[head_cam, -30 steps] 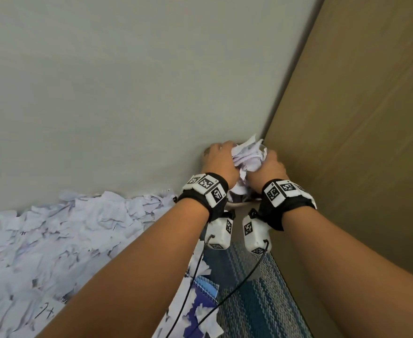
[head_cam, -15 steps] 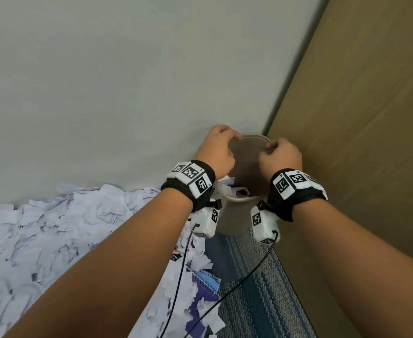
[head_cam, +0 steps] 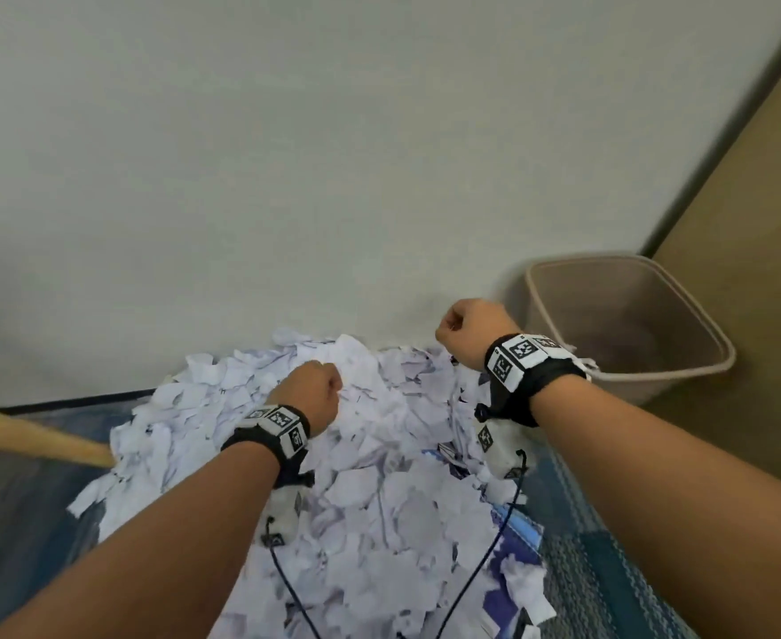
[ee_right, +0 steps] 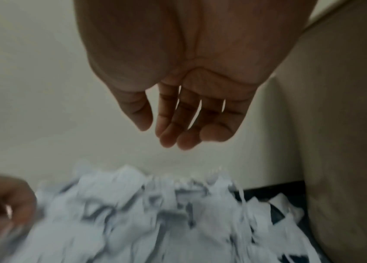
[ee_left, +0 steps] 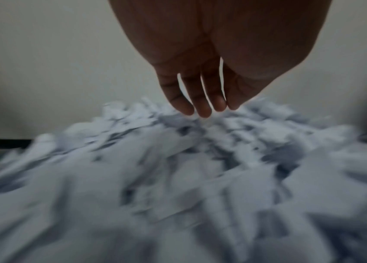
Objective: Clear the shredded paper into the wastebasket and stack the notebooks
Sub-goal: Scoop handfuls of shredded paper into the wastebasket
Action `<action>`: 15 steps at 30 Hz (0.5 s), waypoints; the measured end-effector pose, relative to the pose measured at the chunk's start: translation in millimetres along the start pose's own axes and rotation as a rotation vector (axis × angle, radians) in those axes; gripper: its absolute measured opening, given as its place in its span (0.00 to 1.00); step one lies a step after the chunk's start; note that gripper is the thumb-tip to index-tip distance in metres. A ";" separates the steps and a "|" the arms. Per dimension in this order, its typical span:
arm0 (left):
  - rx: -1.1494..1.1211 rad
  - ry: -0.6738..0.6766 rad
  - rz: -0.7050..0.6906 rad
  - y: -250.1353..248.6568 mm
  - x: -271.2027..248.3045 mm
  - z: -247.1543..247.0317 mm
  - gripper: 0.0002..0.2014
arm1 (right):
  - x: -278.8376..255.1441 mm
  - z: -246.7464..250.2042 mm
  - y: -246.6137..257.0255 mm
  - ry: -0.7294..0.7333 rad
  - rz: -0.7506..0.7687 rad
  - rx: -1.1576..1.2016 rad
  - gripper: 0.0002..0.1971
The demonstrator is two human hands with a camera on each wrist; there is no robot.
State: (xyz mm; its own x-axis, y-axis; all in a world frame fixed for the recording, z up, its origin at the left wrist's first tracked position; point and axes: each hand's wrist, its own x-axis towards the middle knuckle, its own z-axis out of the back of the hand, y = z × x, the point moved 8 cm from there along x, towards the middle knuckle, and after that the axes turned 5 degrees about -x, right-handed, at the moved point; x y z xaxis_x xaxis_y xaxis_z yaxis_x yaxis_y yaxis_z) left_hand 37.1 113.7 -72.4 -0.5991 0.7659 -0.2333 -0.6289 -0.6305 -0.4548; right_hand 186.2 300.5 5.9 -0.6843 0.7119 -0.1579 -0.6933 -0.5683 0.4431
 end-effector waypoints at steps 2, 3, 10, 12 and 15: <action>0.066 -0.018 0.093 45.9 -17.1 7.5 0.10 | -5.6 -41.3 14.9 0.137 0.072 -0.114 0.05; 0.080 -0.037 0.126 66.5 -25.0 14.0 0.09 | -8.7 -62.9 24.0 0.197 0.113 -0.171 0.06; 0.095 -0.002 0.322 126.7 -37.3 14.4 0.31 | -18.5 -153.4 47.3 0.373 0.188 -0.358 0.30; 0.090 0.059 0.359 132.2 -35.2 2.2 0.43 | -20.1 -165.3 52.2 0.378 0.194 -0.347 0.42; 0.083 0.181 0.391 141.6 -31.2 -20.0 0.57 | -26.2 -184.9 55.5 0.474 0.227 -0.347 0.56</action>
State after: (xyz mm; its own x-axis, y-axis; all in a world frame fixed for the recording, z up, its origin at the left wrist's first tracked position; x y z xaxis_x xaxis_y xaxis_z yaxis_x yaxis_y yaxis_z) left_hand -23.3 3.0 -146.7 -0.7081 0.4727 -0.5244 -0.4145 -0.8797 -0.2333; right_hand 123.9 174.0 -128.5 -0.7939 0.3424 -0.5025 -0.4970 -0.8415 0.2119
